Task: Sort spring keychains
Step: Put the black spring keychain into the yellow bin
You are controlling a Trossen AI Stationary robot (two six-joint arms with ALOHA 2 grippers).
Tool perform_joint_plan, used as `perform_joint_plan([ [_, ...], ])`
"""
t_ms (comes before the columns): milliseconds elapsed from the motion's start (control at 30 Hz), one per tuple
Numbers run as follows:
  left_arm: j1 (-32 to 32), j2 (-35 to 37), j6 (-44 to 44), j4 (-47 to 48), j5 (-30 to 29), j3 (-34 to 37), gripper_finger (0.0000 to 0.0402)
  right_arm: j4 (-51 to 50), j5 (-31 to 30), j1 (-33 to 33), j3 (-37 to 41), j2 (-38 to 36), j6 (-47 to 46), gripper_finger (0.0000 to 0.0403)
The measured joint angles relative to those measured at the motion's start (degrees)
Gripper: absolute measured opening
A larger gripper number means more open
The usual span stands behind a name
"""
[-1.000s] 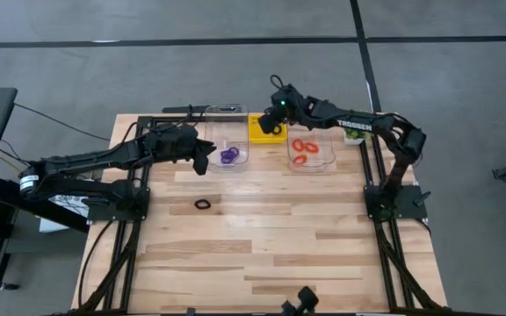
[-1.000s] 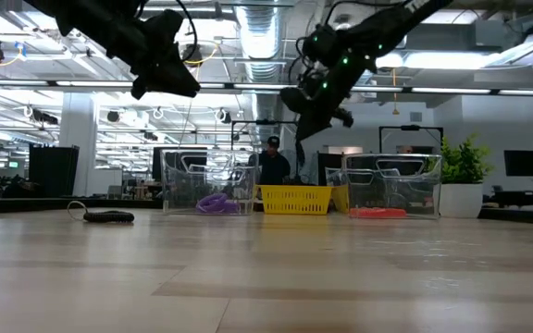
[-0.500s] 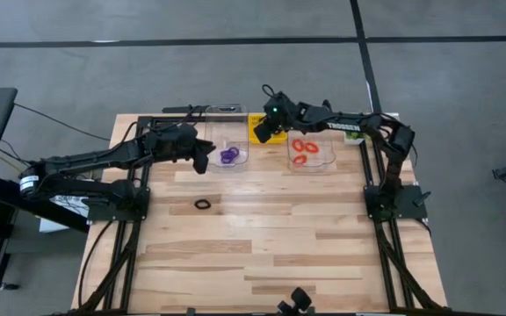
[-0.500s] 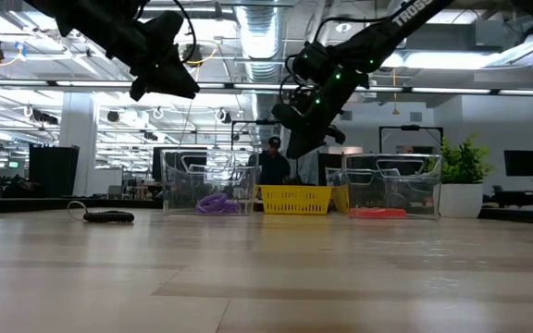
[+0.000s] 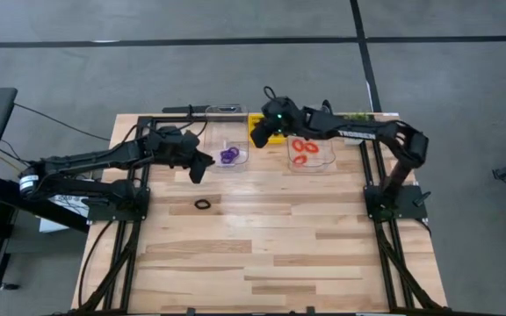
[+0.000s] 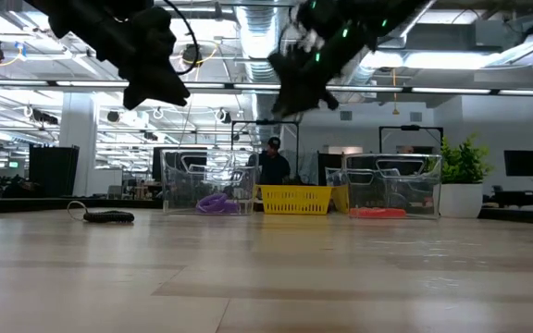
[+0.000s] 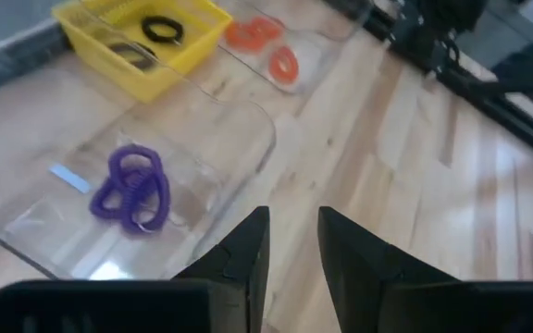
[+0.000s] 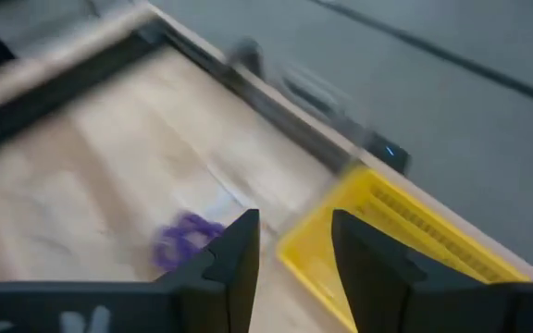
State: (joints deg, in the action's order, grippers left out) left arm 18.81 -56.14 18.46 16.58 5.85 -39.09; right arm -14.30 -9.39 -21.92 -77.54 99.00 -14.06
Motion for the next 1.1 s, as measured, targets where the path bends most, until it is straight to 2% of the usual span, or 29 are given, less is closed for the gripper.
perform_joint_plan([
  [233,-2.34,1.34,-6.19,2.27,0.12,0.0,0.0092,1.07,-0.29,7.74,-0.07,-8.75,-0.96,0.0116],
  [400,-2.32,2.79,-10.4,4.86,-0.01,0.0,0.0092,1.86,-3.87,15.51,-0.09,-12.79,-1.07,0.0112],
  [533,-2.32,5.33,-18.53,15.81,-0.03,0.0,0.0092,1.62,-6.6,22.35,-0.09,-13.62,-1.05,0.0111],
  [633,-2.34,7.35,-20.21,23.13,0.0,0.0,0.0092,1.55,-8.36,27.22,-0.09,-13.52,-1.05,0.0111],
  [867,-6.69,9.04,-16.16,25.02,0.38,0.04,0.0092,3.79,-17.01,35.94,0.0,-10.89,-3.03,0.0111],
  [1100,-12.37,4.83,2.17,24.94,-1.6,1.96,0.0092,4.56,-18.97,38.08,0.0,-7.1,-5.63,0.0111],
])
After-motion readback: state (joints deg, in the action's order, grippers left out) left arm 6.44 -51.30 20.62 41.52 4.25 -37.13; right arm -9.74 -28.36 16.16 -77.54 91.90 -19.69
